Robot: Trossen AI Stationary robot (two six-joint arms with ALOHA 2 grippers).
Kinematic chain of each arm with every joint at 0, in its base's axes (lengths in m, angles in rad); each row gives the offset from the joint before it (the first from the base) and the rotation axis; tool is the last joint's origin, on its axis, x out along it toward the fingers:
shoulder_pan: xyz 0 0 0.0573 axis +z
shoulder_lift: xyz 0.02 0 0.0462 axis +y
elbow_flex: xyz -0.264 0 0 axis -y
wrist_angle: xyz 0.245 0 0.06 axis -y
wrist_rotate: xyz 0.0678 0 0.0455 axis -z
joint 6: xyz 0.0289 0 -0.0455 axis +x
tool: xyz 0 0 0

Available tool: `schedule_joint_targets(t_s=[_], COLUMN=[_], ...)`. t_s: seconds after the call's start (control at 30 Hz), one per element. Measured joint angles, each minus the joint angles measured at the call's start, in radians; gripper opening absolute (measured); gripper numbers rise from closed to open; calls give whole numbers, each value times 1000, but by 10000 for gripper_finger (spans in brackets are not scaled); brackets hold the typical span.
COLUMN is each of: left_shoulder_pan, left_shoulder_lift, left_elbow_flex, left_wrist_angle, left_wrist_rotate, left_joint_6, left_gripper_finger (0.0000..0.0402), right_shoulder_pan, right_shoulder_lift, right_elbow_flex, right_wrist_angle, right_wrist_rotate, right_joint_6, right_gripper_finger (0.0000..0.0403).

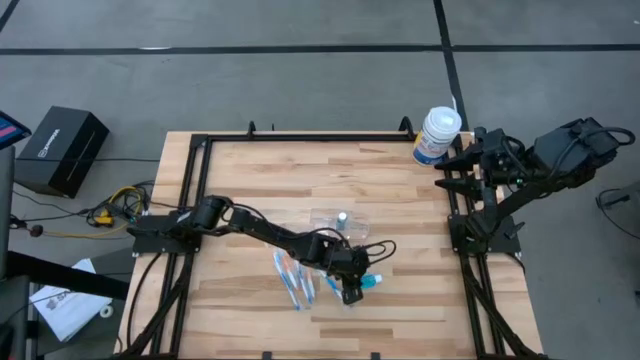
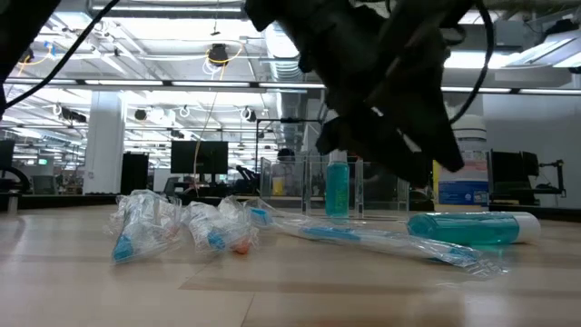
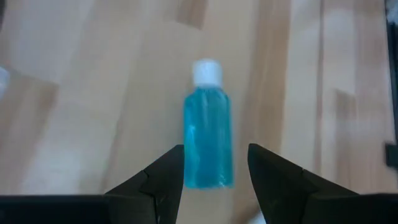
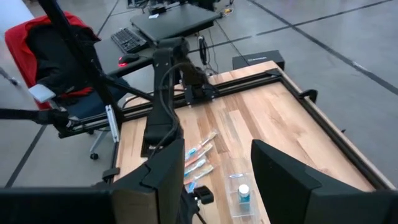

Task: Pick & Place toothbrushing station
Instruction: Put the blue mouthwash into the transparent organizer

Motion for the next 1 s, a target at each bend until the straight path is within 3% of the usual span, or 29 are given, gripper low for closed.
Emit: schedule_joint_targets(t_s=[0.47, 1.0], left_shoulder_pan=[2, -10], left_shoulder_lift=[17, 85], left_elbow_flex=[2, 3], left_wrist_angle=[19, 80], left_wrist_rotate=[-6, 60], left_joint_6=[6, -34], left_gripper_finger=[172, 172], right_shoulder_pan=[0, 0], right_shoulder_lift=[1, 1], right_elbow_flex=[0, 0], right_wrist_angle=[28, 25], right_wrist_rotate=[-5, -6], right_joint_6=[-26, -26], right_gripper_finger=[175, 175])
